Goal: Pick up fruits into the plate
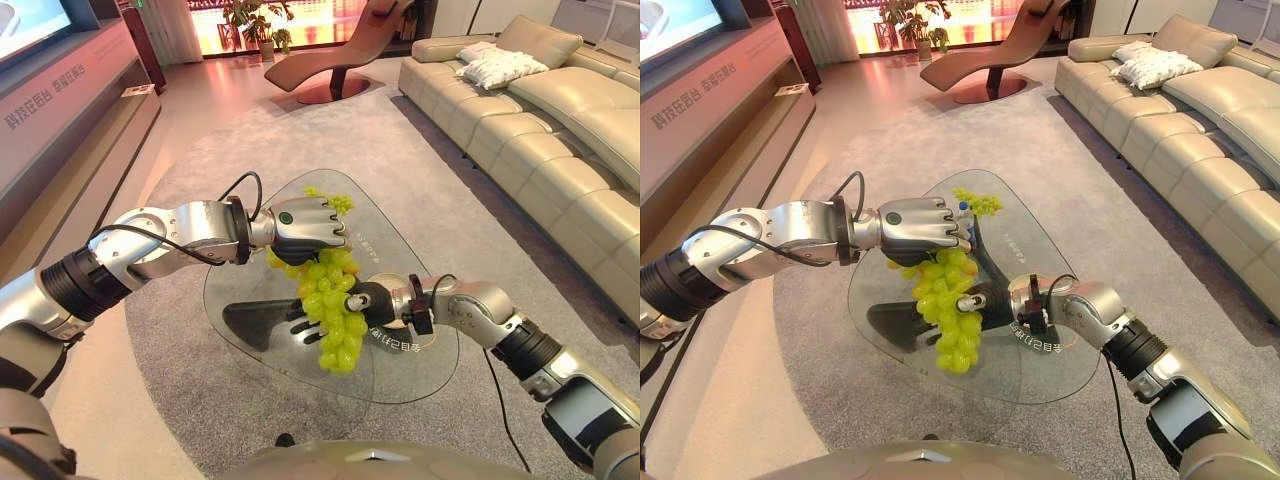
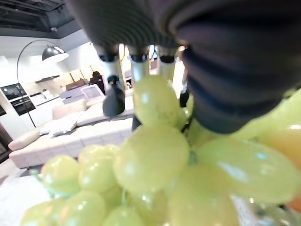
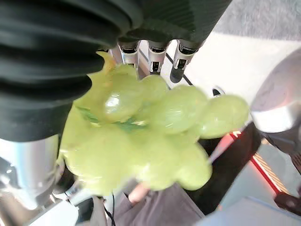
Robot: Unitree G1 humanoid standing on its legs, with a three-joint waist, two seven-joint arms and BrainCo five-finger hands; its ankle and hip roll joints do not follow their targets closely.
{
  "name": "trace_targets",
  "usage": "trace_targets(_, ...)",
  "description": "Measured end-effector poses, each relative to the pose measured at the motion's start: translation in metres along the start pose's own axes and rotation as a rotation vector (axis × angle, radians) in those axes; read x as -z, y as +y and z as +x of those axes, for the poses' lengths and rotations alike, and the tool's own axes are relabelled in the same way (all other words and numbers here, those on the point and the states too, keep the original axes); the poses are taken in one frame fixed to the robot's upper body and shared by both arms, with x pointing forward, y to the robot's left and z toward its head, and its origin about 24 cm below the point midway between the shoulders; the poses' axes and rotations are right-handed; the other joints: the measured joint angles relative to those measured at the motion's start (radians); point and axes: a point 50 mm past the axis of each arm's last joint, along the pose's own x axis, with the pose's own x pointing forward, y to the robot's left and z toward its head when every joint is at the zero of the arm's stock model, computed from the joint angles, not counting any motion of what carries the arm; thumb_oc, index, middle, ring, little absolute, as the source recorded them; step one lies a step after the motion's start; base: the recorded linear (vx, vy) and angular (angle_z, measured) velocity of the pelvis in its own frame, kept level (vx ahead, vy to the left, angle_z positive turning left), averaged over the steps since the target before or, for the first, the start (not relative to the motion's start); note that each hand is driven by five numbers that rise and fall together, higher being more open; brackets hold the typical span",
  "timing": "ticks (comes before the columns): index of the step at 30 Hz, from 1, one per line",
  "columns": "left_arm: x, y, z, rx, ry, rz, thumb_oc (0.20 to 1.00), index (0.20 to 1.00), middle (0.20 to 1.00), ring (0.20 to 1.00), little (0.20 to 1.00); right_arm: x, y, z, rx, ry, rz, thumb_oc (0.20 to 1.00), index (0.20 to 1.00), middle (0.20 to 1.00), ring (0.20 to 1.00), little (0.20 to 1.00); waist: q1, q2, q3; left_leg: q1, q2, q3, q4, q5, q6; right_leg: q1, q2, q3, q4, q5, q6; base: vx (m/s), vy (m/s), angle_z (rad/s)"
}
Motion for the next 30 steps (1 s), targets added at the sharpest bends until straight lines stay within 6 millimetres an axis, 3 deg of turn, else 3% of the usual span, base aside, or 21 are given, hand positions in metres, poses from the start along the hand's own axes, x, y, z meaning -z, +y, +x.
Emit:
trace_targets(4, 0.000, 0.000, 0.000, 0.001, 0.001, 0.001, 0.200, 0.200, 0.200, 0.200, 0.200, 0.001, 0.002, 0.001, -0.019, 0.007, 0.006, 1.000, 1.000, 1.000, 1.000, 1.000, 0.000, 0.000, 0.000, 0.000, 0.000, 0.001, 0.000, 0.000, 0.000, 0.000, 0.000, 0.001, 0.000, 0.000, 0.000, 0.00, 0.000, 0.00)
trace_targets(5, 0.000, 0.000, 0.001, 0.001, 0.000, 0.003, 0.200, 0.200, 0.200, 0.200, 0.200, 0.001, 0.002, 0.001, -0.022, 0.007, 0.006, 0.338, 0.338, 0.338, 0.338, 0.338, 0.000, 0.000, 0.000, 0.000, 0.000, 0.001, 0.000, 0.000, 0.000, 0.000, 0.000, 0.001, 0.000, 0.000, 0.000, 0.00, 0.000, 0.00)
trace_targets(6, 0.000, -0.001, 0.001, 0.004, 0.001, 0.011, 0.200, 0.200, 0.200, 0.200, 0.200, 0.001, 0.002, 0.001, -0.022, 0.007, 0.006, 0.200, 0.200, 0.200, 0.200, 0.200, 0.000, 0.000, 0.000, 0.000, 0.000, 0.001, 0.000, 0.000, 0.000, 0.000, 0.000, 0.001, 0.000, 0.000, 0.000, 0.00, 0.000, 0.00)
trace_targets(17, 0.001, -0.003, 0.001, 0.009, 0.007, 0.008, 0.200, 0.200, 0.200, 0.200, 0.200, 0.001, 0.002, 0.001, -0.022, 0.007, 0.005, 0.200, 0.200, 0.200, 0.200, 0.200, 0.000, 0.000, 0.000, 0.001, 0.000, 0.005, 0.002, 0.000, 0.000, -0.002, 0.000, 0.005, 0.000, 0.000, 0.000, 0.00, 0.000, 0.00)
trace_targets(28, -0.003, -0.016, 0.002, 0.023, 0.025, -0.053, 0.200, 0.200, 0.200, 0.200, 0.200, 0.014, 0.001, 0.001, 0.001, 0.002, 0.050, 0.200, 0.200, 0.200, 0.200, 0.200, 0.000, 0.000, 0.000, 0.001, 0.000, 0.006, 0.000, -0.001, 0.000, -0.003, 0.000, 0.007, 0.000, 0.000, 0.000, 0.00, 0.000, 0.00)
trace_targets(29, -0.003, -0.018, 0.002, 0.021, 0.029, -0.064, 0.454, 0.454, 0.454, 0.454, 0.454, 0.016, 0.001, 0.001, 0.004, 0.001, 0.057, 0.200, 0.200, 0.200, 0.200, 0.200, 0.000, 0.000, 0.000, 0.001, 0.000, 0.006, 0.000, -0.003, 0.003, -0.003, 0.000, 0.007, 0.000, 0.000, 0.000, 0.03, 0.003, -0.01)
trace_targets(30, -0.004, -0.021, 0.001, 0.015, 0.039, -0.083, 0.796, 0.796, 0.796, 0.796, 0.796, 0.018, 0.001, 0.001, 0.011, -0.005, 0.064, 0.200, 0.200, 0.200, 0.200, 0.200, 0.000, 0.000, 0.000, 0.001, 0.000, 0.006, 0.000, -0.003, 0.003, -0.003, 0.000, 0.008, 0.000, 0.000, 0.000, 0.00, 0.000, 0.00)
